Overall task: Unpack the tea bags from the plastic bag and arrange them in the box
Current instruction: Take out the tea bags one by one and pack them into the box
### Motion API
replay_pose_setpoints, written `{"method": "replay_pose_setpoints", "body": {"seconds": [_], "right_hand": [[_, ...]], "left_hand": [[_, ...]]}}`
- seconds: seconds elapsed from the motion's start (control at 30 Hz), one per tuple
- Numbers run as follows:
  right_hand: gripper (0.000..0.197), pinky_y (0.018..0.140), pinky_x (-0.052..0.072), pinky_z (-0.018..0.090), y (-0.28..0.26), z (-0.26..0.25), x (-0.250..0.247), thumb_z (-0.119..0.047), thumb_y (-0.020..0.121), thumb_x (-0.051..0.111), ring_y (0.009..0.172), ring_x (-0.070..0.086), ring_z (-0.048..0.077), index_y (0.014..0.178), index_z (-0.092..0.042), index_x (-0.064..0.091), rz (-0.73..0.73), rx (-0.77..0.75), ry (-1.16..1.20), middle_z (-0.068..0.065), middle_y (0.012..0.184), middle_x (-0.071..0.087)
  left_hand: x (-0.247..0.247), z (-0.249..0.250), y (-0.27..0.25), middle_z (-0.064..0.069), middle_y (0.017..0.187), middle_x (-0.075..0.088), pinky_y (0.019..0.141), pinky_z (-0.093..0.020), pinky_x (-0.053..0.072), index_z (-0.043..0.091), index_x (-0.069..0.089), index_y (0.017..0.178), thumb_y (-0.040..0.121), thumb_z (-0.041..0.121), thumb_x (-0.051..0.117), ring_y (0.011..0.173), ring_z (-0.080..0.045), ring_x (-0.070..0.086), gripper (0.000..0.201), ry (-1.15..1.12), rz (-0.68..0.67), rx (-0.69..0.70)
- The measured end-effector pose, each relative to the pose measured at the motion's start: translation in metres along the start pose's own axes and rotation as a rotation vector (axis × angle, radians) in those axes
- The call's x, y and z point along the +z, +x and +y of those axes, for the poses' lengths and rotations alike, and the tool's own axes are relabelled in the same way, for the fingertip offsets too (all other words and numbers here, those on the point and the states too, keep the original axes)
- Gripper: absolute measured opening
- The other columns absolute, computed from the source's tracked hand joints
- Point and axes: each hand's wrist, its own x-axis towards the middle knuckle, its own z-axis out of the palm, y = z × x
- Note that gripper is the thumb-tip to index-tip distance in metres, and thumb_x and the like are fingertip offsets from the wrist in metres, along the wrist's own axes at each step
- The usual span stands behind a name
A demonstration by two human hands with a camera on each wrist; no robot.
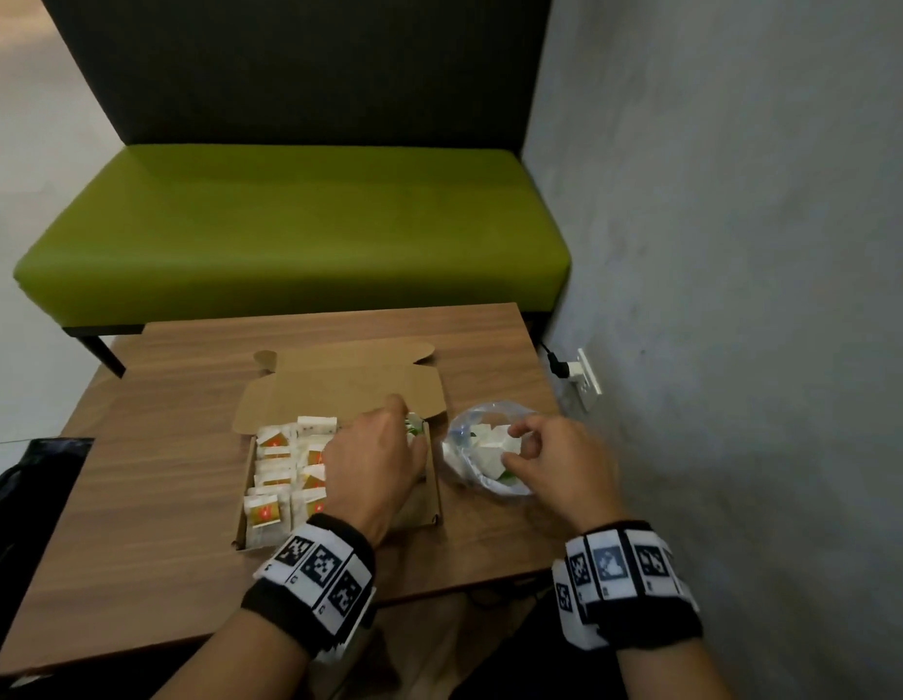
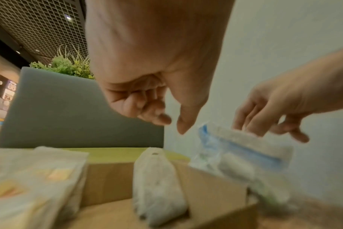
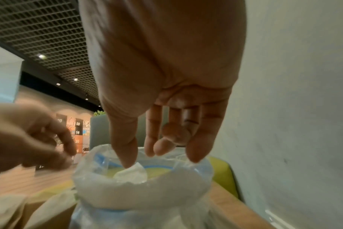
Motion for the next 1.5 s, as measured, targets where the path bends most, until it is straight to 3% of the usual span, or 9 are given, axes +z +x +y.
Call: {"method": "replay_pose_setpoints", "body": {"seconds": [0.27,0.4,0.53,0.73,0.9,1.0,1.2,1.33,1.5], "right_hand": [[0.013,0.075,0.052,0.029,0.001,-0.01,-0.005,-0.037,0.089,0.067,0.092,0.064,0.011,0.1,-0.033,0.072,-0.029,-0.065,-0.15,-0.011,0.101,0.069],[0.015,0.076,0.057,0.033,-0.007,-0.008,-0.024,-0.04,0.09,0.065,0.083,0.065,0.007,0.103,-0.033,0.069,-0.014,-0.106,-0.101,-0.011,0.091,0.07],[0.007,0.058,0.044,0.016,-0.016,-0.016,-0.043,-0.031,0.091,0.067,0.067,0.058,-0.001,0.096,-0.032,0.071,-0.012,-0.19,0.123,-0.017,0.072,0.061],[0.014,0.074,0.06,0.046,-0.017,-0.023,-0.046,-0.015,0.089,0.069,0.077,0.069,0.016,0.085,-0.027,0.073,-0.08,-0.187,0.53,-0.002,0.079,0.072],[0.015,0.065,0.06,0.044,-0.02,-0.032,-0.048,-0.006,0.089,0.068,0.075,0.067,0.018,0.089,-0.02,0.073,-0.06,-0.198,0.73,0.004,0.082,0.071],[0.026,0.063,0.059,0.038,-0.024,-0.028,-0.048,-0.007,0.083,0.065,0.078,0.066,0.024,0.103,-0.02,0.073,-0.069,-0.218,0.878,0.005,0.089,0.072],[0.041,0.078,0.059,0.035,-0.041,-0.029,-0.019,-0.018,0.08,0.074,0.094,0.068,0.013,0.113,-0.04,0.068,-0.187,-0.316,0.758,-0.012,0.106,0.072],[0.009,0.063,0.053,0.023,-0.057,-0.039,-0.006,-0.008,0.089,0.07,0.07,0.067,0.007,0.09,-0.016,0.075,-0.118,-0.296,0.816,0.003,0.078,0.073],[0.019,0.06,0.054,0.022,-0.079,-0.043,-0.001,-0.023,0.09,0.062,0.062,0.063,0.014,0.087,-0.009,0.075,-0.012,-0.248,0.998,0.014,0.067,0.066]], "left_hand": [[-0.006,0.028,0.0,0.016,0.094,0.057,0.071,-0.021,0.045,0.031,0.06,0.109,0.092,0.03,0.061,0.083,-0.005,0.056,0.017,-0.333,-0.063,0.242],[-0.009,0.026,0.0,0.018,0.116,0.058,0.079,-0.014,0.043,0.032,0.057,0.123,0.094,0.034,0.063,0.086,0.004,0.051,0.03,-0.421,-0.199,0.343],[-0.014,0.029,-0.005,0.021,0.109,0.06,0.07,-0.008,0.038,0.032,0.061,0.12,0.094,0.033,0.062,0.085,0.013,0.051,0.025,-0.52,-0.202,0.384],[-0.023,0.025,-0.008,0.02,0.109,0.05,0.07,-0.013,0.042,0.036,0.059,0.123,0.093,0.034,0.064,0.085,0.002,0.052,0.03,-0.641,-0.204,0.331],[-0.032,0.025,-0.009,0.001,0.086,0.07,0.063,-0.017,0.044,0.018,0.072,0.099,0.094,0.022,0.063,0.068,0.002,0.057,0.01,-0.848,-0.284,0.249],[-0.039,0.025,-0.011,-0.008,0.086,0.073,0.072,-0.032,0.055,0.012,0.071,0.096,0.095,0.016,0.063,0.08,-0.021,0.068,0.01,-1.088,-0.316,0.145],[-0.052,0.023,-0.02,0.003,0.063,0.062,0.052,-0.018,0.041,0.009,0.069,0.091,0.094,0.01,0.06,0.054,-0.006,0.049,0.009,-1.354,-0.301,0.074],[-0.057,0.018,-0.025,-0.006,0.063,0.06,0.048,-0.022,0.041,0.003,0.068,0.093,0.093,0.01,0.061,0.05,-0.01,0.048,0.01,-1.43,-0.221,0.011],[-0.06,0.004,-0.028,-0.012,0.061,0.056,0.048,-0.025,0.04,0.004,0.069,0.094,0.094,0.013,0.062,0.05,-0.015,0.046,0.012,-1.423,-0.108,-0.081]]}}
